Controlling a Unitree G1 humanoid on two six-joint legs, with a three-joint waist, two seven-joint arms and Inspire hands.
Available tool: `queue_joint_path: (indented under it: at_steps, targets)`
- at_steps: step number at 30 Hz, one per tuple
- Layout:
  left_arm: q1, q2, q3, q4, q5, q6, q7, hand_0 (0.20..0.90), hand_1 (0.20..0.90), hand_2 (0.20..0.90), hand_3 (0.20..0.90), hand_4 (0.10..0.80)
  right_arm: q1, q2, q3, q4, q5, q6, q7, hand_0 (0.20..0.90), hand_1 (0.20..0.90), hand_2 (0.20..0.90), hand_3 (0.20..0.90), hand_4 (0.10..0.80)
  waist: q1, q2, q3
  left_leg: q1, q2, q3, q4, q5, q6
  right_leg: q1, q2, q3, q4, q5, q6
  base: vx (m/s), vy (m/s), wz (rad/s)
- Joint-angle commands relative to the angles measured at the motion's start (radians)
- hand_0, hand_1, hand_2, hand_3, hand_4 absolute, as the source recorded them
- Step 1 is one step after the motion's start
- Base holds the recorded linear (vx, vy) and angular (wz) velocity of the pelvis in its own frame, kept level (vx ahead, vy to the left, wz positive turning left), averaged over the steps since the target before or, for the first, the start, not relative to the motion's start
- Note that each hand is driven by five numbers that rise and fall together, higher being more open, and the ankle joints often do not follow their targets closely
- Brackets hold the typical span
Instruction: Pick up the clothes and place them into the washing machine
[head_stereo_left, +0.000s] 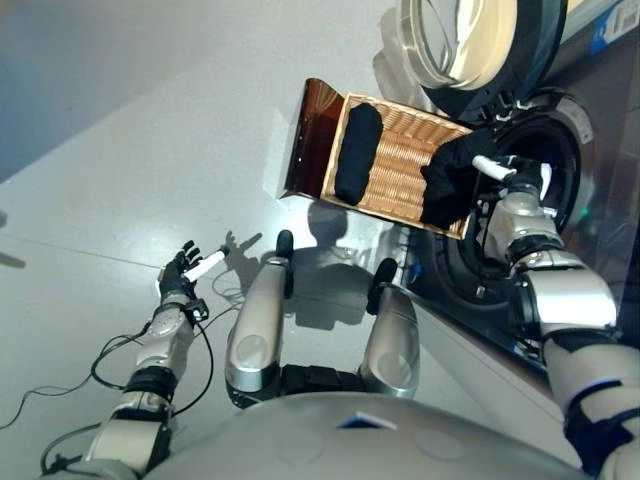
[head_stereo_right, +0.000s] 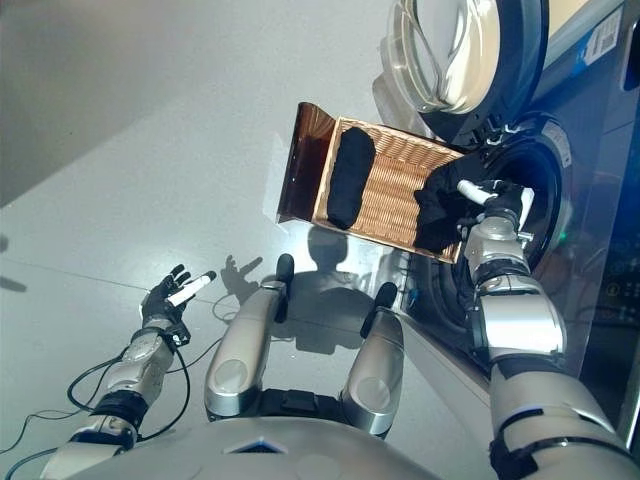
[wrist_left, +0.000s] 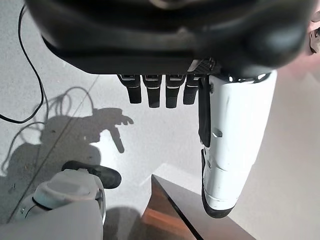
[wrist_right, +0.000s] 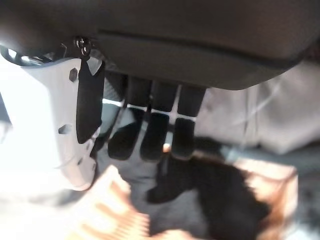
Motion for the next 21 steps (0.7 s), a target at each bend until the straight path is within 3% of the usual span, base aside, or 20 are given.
queue_joint_path:
  at_steps: [1, 11, 21]
  targets:
    - [0.01, 0.038, 0.006, 0.014, 0.034, -0.051, 0.039, 0.9, 0.9, 0.9, 0.9, 0.8, -0.02, -0.076, 0.045, 0.0, -0.143, 0.016, -0.08, 0.9, 0.9, 0.9, 0.9, 0.8, 0.002, 0.014, -0.042, -0.058, -0.014, 0.001, -0.007, -0.017, -0.027, -0.061, 0.006, -0.025, -0.036, 0.058, -0.052, -0.044, -0.005, 0.03]
    - [0.045, 0.032, -0.012, -0.07, 0.011, -0.07, 0.055, 0.9, 0.9, 0.9, 0.9, 0.8, -0.14, -0.067, 0.163, 0.026, -0.369, 0.1, -0.117, 0.9, 0.9, 0.9, 0.9, 0.8, 0.018, 0.064, 0.006, -0.126, -0.018, 0.014, 0.024, -0.008, -0.025, -0.142, 0.003, -0.007, 0.002, 0.062, -0.058, -0.048, 0.015, 0.04]
    - [0.067, 0.048, -0.042, -0.167, -0.008, -0.079, 0.044, 0.9, 0.9, 0.9, 0.9, 0.8, -0.241, -0.101, 0.22, 0.057, -0.419, 0.129, -0.1, 0.9, 0.9, 0.9, 0.9, 0.8, 0.021, 0.096, 0.049, -0.208, -0.023, 0.023, 0.081, -0.011, -0.028, -0.233, -0.002, 0.011, 0.072, 0.05, -0.066, -0.034, 0.008, 0.02]
